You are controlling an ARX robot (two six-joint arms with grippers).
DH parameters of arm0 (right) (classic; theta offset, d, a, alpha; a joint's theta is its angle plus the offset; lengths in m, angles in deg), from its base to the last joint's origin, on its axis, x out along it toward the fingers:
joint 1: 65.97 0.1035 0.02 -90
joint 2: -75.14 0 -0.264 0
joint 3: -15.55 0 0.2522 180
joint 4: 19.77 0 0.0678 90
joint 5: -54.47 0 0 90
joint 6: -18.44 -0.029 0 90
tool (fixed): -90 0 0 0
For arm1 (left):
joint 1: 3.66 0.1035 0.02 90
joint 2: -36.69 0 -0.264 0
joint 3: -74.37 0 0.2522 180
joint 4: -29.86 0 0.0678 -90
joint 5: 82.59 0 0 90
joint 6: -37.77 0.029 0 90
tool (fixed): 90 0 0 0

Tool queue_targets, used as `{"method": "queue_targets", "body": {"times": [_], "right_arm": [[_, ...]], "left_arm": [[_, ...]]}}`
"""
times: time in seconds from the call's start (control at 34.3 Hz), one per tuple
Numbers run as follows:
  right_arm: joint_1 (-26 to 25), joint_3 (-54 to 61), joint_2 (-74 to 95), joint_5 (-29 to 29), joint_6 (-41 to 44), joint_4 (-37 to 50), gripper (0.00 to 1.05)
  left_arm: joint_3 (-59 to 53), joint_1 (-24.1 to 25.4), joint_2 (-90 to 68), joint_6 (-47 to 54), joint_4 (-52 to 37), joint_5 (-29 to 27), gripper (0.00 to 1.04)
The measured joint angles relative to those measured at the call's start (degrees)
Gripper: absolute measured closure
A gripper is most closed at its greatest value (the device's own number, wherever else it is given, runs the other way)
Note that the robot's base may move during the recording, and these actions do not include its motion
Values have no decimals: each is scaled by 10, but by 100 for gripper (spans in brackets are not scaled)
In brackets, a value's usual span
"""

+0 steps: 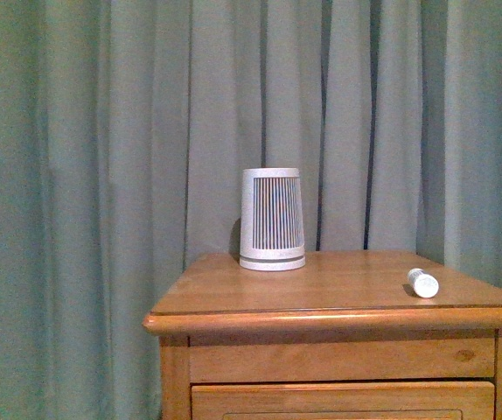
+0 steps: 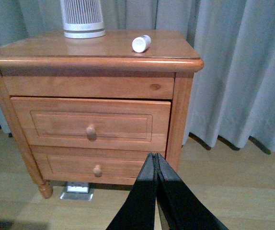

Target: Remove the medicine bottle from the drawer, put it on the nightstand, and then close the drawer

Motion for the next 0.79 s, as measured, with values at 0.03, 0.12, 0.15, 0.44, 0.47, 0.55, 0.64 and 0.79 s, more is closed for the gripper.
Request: {"method": "queue_targets", "body": {"times": [0.03, 0.12, 0.15, 0.44, 0.47, 0.55, 0.64, 0.79], "right_arm": [[0, 2, -5, 0, 0, -2, 102], [0, 6, -24, 0, 0, -17, 102], [0, 7, -38, 0, 0, -36, 102], [0, 19, -118, -1, 0, -92, 102], [0, 19, -118, -1, 0, -92, 102], [0, 19, -119, -1, 1, -92, 100], [0, 19, -119, -1, 0, -92, 86], [0, 19, -119, -1, 0, -92, 61]], "left_arm": [[0, 0, 0, 0, 0, 0, 7], [0, 0, 0, 0, 0, 0, 7], [0, 0, 0, 0, 0, 0, 7], [0, 0, 0, 0, 0, 0, 7], [0, 0, 0, 0, 0, 0, 7], [0, 0, 0, 0, 0, 0, 7], [0, 0, 0, 0, 0, 0, 7], [0, 0, 0, 0, 0, 0, 7]]}}
